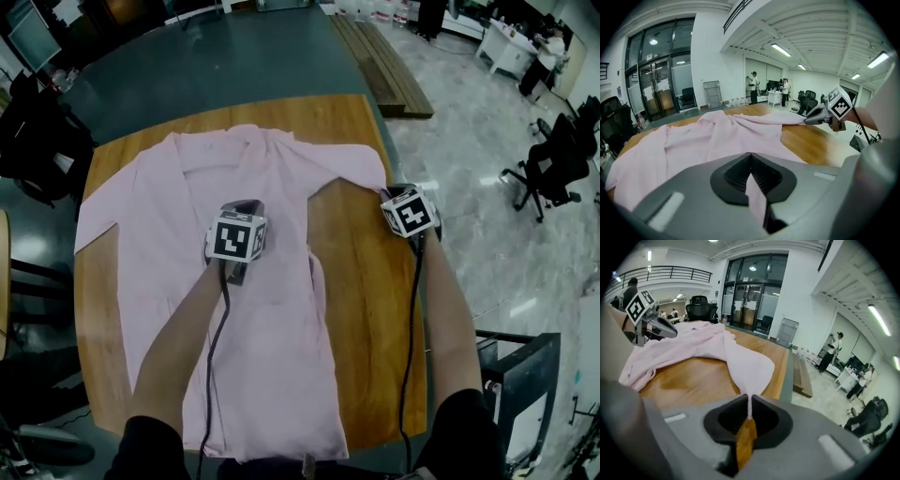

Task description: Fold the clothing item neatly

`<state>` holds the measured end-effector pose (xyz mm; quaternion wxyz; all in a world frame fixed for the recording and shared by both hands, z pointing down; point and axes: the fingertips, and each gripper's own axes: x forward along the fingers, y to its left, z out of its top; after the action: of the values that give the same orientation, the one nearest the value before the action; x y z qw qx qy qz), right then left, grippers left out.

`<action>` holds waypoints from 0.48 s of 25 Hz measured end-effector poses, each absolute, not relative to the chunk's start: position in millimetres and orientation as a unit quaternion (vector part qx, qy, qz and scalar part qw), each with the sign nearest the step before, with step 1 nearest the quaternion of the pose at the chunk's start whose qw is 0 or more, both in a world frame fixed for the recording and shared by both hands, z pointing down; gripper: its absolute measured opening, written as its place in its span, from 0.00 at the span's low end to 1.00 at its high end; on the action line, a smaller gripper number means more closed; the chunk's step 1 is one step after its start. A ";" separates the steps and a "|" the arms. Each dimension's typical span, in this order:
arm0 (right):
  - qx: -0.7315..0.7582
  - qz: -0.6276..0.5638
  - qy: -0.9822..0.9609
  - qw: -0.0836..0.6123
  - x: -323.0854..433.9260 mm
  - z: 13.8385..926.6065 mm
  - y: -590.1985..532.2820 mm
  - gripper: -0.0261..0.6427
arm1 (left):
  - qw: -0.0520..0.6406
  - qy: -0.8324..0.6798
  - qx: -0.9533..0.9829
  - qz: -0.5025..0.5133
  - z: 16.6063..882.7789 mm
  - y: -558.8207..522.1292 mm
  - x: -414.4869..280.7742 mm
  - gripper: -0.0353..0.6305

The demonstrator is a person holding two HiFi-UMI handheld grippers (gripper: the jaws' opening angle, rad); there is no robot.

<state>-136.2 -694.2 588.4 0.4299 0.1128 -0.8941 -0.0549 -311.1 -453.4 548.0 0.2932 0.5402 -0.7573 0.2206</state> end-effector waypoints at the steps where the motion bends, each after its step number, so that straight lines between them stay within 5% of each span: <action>1: 0.104 -0.039 -0.899 0.424 -137.6 583.4 -688.0 0.07 | 0.292 -0.758 0.540 0.219 545.5 -451.6 -311.4 0.06; 12: -0.036 0.065 -0.955 0.288 -199.9 429.0 -544.2 0.07 | 0.276 -0.771 0.539 0.199 478.7 -385.1 -322.0 0.06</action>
<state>-199.9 -544.2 429.0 0.2876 -0.0363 -0.9548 0.0651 -322.0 -385.1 478.7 0.2758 0.5386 -0.7710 0.1986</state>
